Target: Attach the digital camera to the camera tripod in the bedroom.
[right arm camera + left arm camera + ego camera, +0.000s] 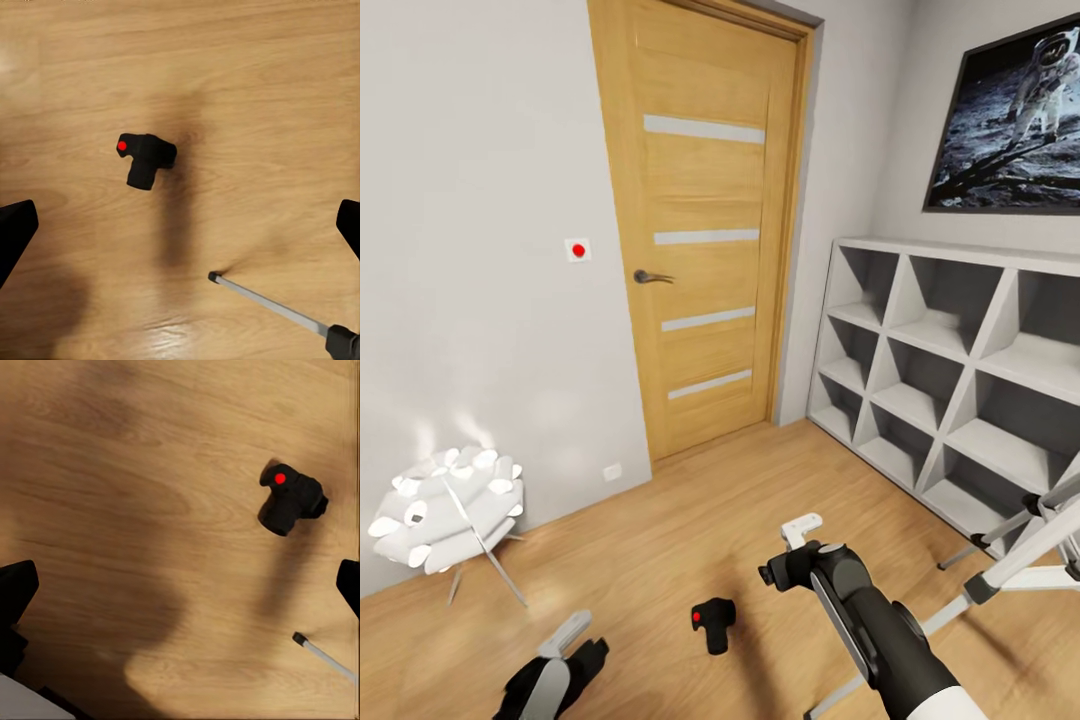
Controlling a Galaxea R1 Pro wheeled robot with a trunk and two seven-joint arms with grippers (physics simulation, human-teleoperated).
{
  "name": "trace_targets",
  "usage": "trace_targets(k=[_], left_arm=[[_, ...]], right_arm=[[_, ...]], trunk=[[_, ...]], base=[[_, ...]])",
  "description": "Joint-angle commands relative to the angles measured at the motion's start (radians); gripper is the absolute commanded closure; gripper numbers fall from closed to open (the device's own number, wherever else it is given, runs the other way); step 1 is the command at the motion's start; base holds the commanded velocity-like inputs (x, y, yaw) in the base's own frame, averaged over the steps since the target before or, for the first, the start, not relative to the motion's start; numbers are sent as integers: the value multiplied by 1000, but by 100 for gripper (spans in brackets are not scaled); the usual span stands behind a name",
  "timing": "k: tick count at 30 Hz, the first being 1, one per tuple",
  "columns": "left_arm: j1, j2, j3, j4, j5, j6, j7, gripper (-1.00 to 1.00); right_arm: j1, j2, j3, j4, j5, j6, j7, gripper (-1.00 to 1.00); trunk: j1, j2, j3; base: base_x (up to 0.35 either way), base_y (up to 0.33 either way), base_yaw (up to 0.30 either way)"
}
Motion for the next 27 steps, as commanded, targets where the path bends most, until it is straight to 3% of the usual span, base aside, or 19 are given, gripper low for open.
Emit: trace_targets(k=[1, 9, 10, 20, 22, 23, 27], left_arm=[[-6, -5, 3, -3, 14, 3, 11, -100], [-31, -14, 7, 2, 28, 11, 22, -100], [-60, -11, 8, 9, 29, 17, 22, -100], [-130, 1, 5, 68, 19, 37, 9, -100], [-135, 11, -4, 75, 13, 35, -3, -100], [-140, 22, -34, 82, 1, 30, -28, -100], [-142, 27, -58, 99, -6, 26, -47, -100]], right_arm=[[-1, 0, 0, -6, 4, 6, 4, -100], [1, -1, 0, -37, 3, 12, 4, -100], [2, -1, 1, -43, 3, 13, 4, -100], [1, 5, 5, -65, 3, 20, 4, -100], [1, 7, 5, -76, 3, 21, 4, -100], [1, 8, 7, -86, 3, 25, 4, -100], [1, 9, 11, -91, 3, 28, 3, -100]], trunk=[[4, -8, -4], [35, -64, -29], [38, -71, -33], [38, -71, -33], [38, -71, -33], [38, -71, -33], [38, -71, -33]], base=[[3, 0, 0], [1, 0, -1], [0, 0, -121], [0, 0, -191], [0, 9, -243], [0, 146, -252], [0, 201, -254]])
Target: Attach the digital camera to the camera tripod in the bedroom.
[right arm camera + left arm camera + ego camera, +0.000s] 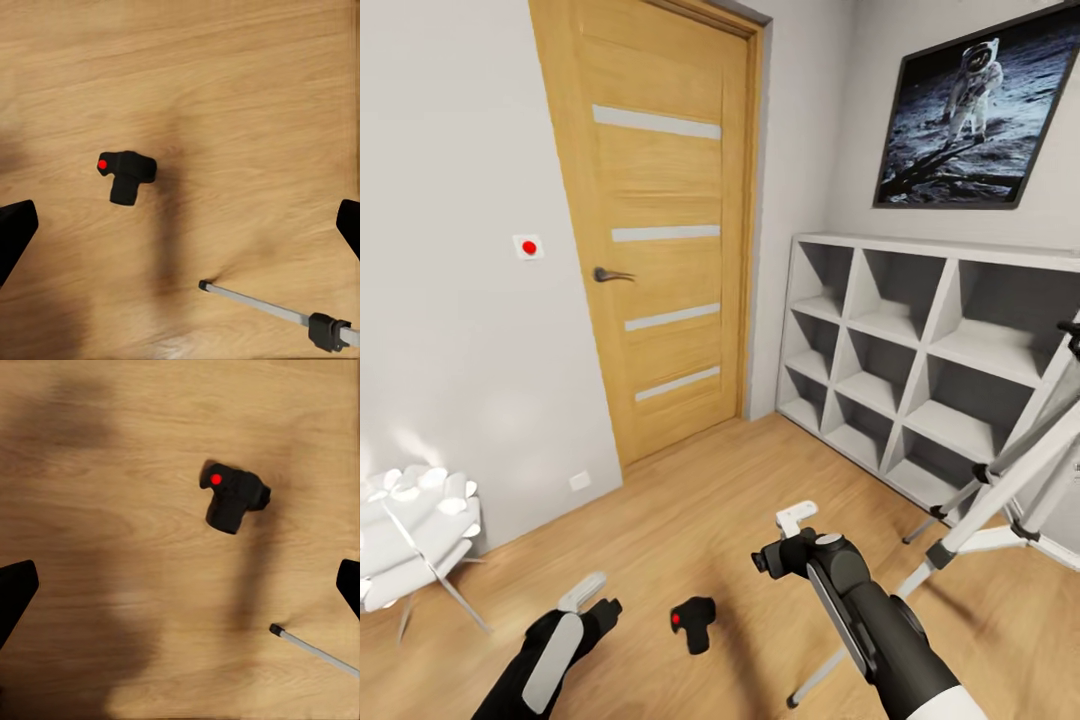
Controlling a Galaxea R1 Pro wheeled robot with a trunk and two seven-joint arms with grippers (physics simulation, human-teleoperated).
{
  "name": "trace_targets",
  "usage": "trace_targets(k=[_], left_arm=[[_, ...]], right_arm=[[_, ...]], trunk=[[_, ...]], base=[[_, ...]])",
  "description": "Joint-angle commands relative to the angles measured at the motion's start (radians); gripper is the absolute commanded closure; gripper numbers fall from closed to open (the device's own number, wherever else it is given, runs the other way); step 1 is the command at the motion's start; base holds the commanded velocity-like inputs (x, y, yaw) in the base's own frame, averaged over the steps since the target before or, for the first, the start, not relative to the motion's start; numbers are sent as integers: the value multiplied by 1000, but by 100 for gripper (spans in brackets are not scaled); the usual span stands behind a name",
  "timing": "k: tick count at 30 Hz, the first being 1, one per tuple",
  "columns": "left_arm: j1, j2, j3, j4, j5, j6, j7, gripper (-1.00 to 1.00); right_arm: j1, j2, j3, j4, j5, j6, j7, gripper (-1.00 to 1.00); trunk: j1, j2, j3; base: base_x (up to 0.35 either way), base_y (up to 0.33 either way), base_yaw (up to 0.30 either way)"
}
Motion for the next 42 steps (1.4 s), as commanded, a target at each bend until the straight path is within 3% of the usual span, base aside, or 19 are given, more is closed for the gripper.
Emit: trace_targets(k=[1, 14, 28, 34, 37, 42], left_arm=[[-1, 1, -3, 8, 9, 1, 2, -100], [-2, 5, -19, 63, 5, -16, -13, -100], [-2, 5, -29, 68, 4, -17, -24, -100], [-3, 7, -85, 73, 3, -13, -45, -100], [-4, 8, -148, 83, 3, -13, -60, -100], [-4, 7, -159, 84, 3, -15, -62, -100]], right_arm=[[-1, 0, 2, -2, 4, 5, 4, -100], [-1, 2, 13, -4, 3, 3, 4, -100], [-1, 2, 39, -2, 3, -4, 4, -100], [-1, -3, 42, -9, 3, -1, 5, -100], [0, -8, 43, -35, 3, 6, 6, -100], [1, -9, 43, -40, 2, 7, 6, -100]], trunk=[[0, -1, -1], [0, -1, -1], [0, -1, -1], [0, -1, -1], [0, -1, -1], [0, -1, -1]], base=[[0, 251, -256], [0, 303, -222], [54, 313, -35], [212, 246, -2], [217, 185, -60], [92, 62, -215]])
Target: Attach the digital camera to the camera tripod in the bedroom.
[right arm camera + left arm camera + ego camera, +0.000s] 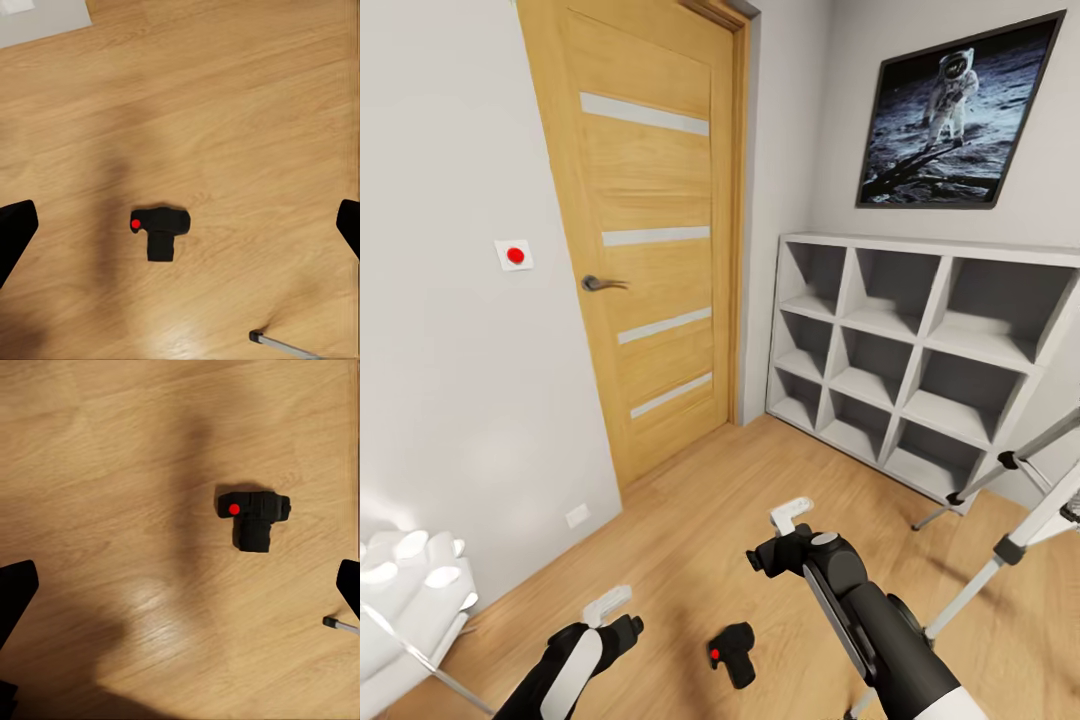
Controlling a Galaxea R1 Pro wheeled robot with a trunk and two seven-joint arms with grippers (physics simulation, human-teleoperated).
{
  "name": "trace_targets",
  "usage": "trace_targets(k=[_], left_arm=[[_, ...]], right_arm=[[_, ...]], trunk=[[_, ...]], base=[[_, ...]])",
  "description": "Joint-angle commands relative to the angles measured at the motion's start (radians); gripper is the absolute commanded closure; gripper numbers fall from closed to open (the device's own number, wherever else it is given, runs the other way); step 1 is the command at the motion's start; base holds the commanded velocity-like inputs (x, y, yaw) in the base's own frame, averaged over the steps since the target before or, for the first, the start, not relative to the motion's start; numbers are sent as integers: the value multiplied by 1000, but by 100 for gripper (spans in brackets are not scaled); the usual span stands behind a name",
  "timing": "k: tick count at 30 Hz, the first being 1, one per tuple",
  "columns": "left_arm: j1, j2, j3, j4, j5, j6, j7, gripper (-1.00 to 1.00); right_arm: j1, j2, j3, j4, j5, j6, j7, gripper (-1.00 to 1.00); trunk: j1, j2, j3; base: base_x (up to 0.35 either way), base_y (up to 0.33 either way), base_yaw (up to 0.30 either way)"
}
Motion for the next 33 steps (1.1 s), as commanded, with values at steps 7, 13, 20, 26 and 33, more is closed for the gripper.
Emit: trace_targets(k=[7, 13, 20, 26, 33], left_arm=[[0, 0, -16, -2, 11, 2, 9, -100], [0, 1, -34, -2, 11, 2, 9, -100], [1, 4, -32, -2, 10, 1, 9, -100], [2, 4, -31, -2, 9, 0, 10, -100], [2, 3, -32, -2, 10, 0, 12, -100]], right_arm=[[-1, 0, 0, -3, 3, 6, 5, -100], [31, -1, 1, -53, 3, 8, 5, -100], [229, -30, -1, -228, 12, 8, 5, -100], [352, -115, -2, -324, 14, 8, 7, -100], [417, -157, -8, -351, 13, 5, 8, -100]], trunk=[[0, -1, -1], [0, -1, -1], [0, -1, -1], [0, -1, -1], [0, -1, -1]], base=[[23, 15, -252], [3, 2, -263], [1, 1, -264], [0, 0, -264], [0, 0, -264]])
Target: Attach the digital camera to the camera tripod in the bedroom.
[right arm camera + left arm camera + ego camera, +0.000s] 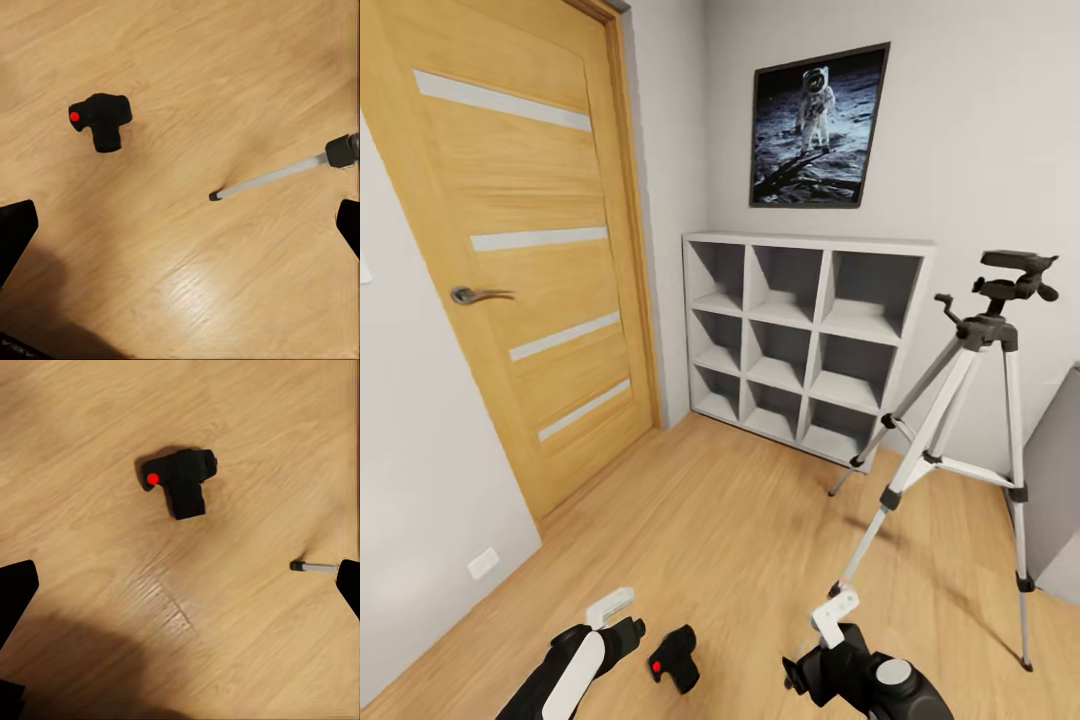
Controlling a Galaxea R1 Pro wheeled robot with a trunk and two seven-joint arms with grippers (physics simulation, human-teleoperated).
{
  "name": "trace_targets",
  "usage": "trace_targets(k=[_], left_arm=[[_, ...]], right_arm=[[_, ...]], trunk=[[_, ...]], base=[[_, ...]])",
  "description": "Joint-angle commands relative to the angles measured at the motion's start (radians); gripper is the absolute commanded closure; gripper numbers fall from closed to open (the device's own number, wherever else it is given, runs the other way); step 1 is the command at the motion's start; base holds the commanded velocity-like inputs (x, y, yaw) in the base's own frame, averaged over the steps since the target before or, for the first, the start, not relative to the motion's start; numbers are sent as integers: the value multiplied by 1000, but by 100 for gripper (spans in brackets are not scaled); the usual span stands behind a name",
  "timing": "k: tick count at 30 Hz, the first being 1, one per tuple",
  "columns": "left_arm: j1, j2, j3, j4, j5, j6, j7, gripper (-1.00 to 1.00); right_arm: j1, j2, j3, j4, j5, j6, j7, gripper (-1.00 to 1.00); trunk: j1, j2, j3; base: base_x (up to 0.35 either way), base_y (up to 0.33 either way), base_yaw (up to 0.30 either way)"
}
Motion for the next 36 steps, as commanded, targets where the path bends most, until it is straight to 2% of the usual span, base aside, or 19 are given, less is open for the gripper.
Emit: trace_targets(k=[1, 6, 9, 11, 14, 20, 27, 30, 32, 36], left_arm=[[0, 1, -3, -2, 10, 1, 10, -100], [0, 1, -3, -2, 10, 2, 11, -100], [-1, 1, 0, -2, 14, 3, 12, -100], [-1, 0, 1, -2, 16, 3, 15, -100], [-1, -4, 20, -3, 19, 2, 21, -100], [-1, -10, 74, -13, 23, 0, 28, -100], [-1, -9, 80, -15, 24, 0, 22, -100], [2, -4, 81, -15, 25, -1, 18, -100], [3, -2, 81, -16, 25, -1, 17, -100], [6, 0, 83, -16, 24, -2, 16, -100]], right_arm=[[5, -4, 0, -2, 4, 4, 4, -100], [23, -12, -9, -6, 0, 5, 5, -100], [27, -16, -48, -7, -2, 6, 5, -100], [28, -16, -61, -7, -3, 6, 5, -100], [30, -18, -92, -8, -4, 7, 5, -100], [31, -19, -127, -8, -5, 8, 5, -100], [31, -18, -150, -8, -7, 8, 5, -100], [31, -14, -186, -8, -9, 15, 5, -100], [31, -13, -195, -8, -10, 21, 5, -100], [30, -8, -251, -8, -12, 80, 5, -100]], trunk=[[0, -1, -1], [0, -1, -1], [0, -1, -1], [0, -1, -1], [0, -1, -1], [0, -1, -1], [0, -1, -1], [0, -1, -1], [0, -1, -1], [0, -1, -1]], base=[[0, 0, -264], [0, 0, -264], [0, 0, -264], [0, 0, -264], [0, 0, -264], [0, 0, -264], [0, 0, -264], [0, 0, -264], [0, 0, -264], [0, 113, -264]])
